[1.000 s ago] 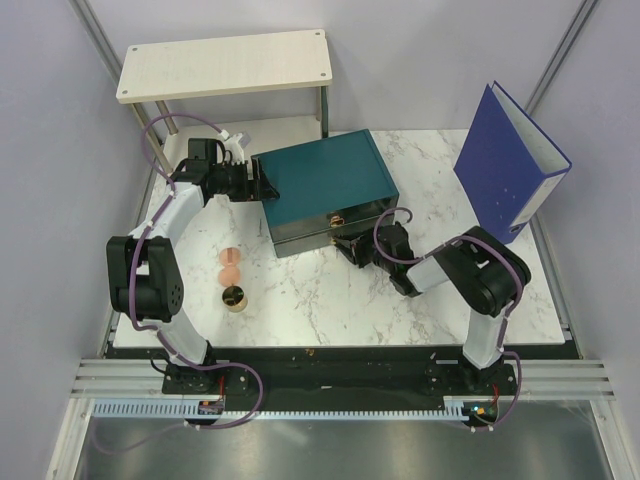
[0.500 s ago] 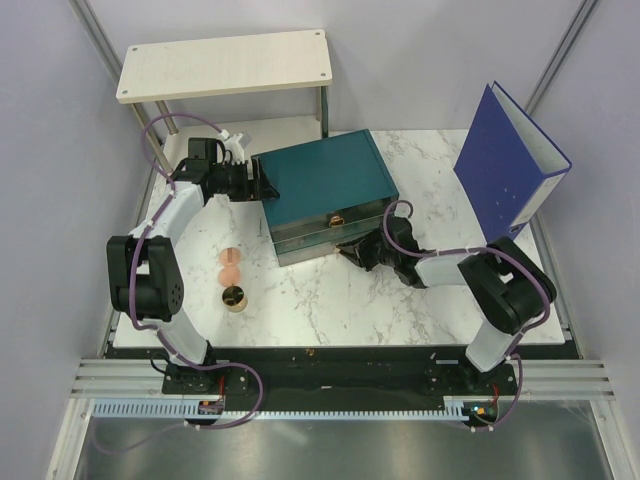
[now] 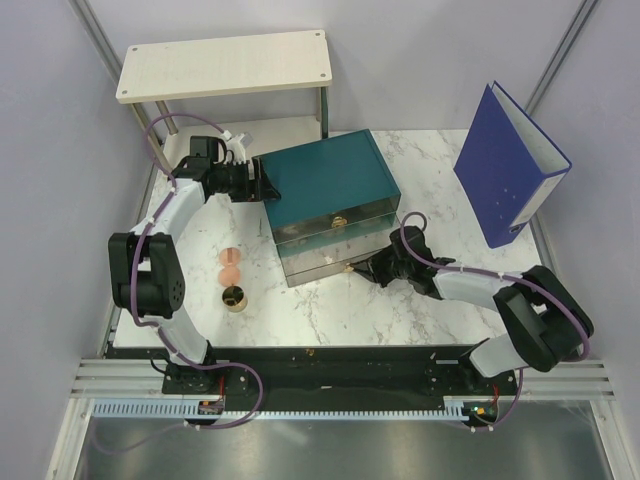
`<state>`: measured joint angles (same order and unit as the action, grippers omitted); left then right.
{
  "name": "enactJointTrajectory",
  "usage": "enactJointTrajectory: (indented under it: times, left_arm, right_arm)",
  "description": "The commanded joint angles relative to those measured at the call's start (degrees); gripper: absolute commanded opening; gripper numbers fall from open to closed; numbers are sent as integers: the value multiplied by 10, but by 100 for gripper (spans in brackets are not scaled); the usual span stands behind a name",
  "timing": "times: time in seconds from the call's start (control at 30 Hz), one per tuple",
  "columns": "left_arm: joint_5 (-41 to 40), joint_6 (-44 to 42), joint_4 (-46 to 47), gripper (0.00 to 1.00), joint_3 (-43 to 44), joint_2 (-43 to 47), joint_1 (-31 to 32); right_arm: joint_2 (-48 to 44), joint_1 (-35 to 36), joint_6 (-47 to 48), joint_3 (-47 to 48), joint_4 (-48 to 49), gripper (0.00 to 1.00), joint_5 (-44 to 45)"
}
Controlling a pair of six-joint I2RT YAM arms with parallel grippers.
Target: Organize the makeup
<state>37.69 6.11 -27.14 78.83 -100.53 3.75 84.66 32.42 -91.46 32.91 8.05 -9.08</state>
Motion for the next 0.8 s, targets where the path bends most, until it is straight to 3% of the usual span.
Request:
enactJointTrajectory:
  times: [0.0,0.13,0.33,0.57,0.77]
  left_arm:
    - [-52,-50,-67,78,-17,-41,9]
    - [-52,-50,-68,78,-15,-41,9]
    - [-52,-50,-68,78,-9,-30,9]
    - [-89,-53,-100,79,39,24,9]
    - [-156,-52,-132,83,56,81,8]
  right_arm:
    - [-12,-5,35,-33,-199,0,28]
    - [-23,-4,61,-3,-214,0,26]
    - [-33,-5,134,114,-297,0,33]
    - [-68,-9,256,288,-436,0,87]
    - [-22,-17,376,397,-449,0,143]
